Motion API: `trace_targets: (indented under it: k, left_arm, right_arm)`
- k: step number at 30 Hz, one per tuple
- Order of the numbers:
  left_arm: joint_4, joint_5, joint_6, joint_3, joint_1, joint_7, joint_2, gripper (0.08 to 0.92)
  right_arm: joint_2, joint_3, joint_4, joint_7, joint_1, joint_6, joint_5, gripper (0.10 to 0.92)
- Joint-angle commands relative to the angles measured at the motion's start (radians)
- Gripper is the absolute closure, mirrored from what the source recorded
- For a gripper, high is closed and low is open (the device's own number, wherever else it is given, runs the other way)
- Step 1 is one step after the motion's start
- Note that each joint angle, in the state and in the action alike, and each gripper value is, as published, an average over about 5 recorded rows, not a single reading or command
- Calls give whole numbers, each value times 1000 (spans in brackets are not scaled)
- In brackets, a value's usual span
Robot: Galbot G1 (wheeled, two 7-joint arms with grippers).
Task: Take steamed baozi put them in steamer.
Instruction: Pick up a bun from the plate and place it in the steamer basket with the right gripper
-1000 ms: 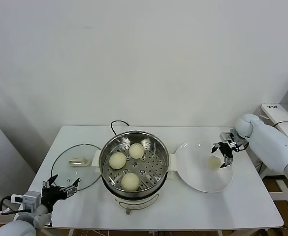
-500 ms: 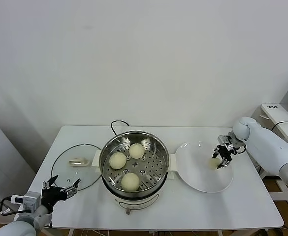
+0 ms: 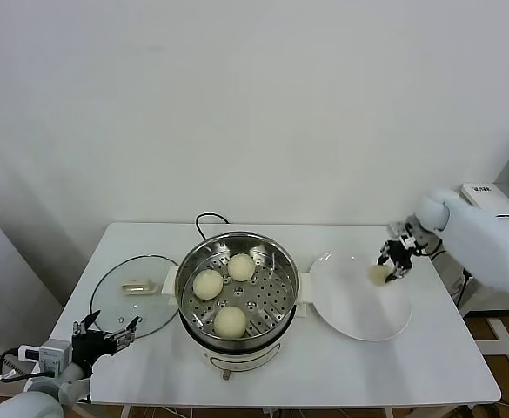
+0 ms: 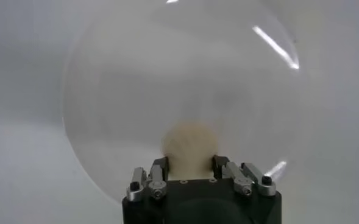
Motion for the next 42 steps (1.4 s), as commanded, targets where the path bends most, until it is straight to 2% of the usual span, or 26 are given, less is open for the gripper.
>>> trace_targets:
  k: [1,11,16,21,32,42]
  left_arm:
    - [3,5,1,3,-1,-1,0,177]
    - [5,5,-2,4,0,0,6,177]
    - [4,6,-4,4,-1,0,8,177]
    - [6,6,-6,5,-1,1,7,177]
    - [11,6,-8,8,-6,2,5,177]
    - [13,5,-10,5,-6,3,3,177]
  right_arm:
    - [-79,-401,347,11,420,-270,408,567]
    - [55,-614,507,47,720,-467,692,567]
    - [137,-670,532,84,776,-524,842,567]
    - [200,-692,562,129,781,-563,924,565]
    - [290,-695,632,276,727,-659,962,567]
    - [352,-655,606,312,605,-668,859,560]
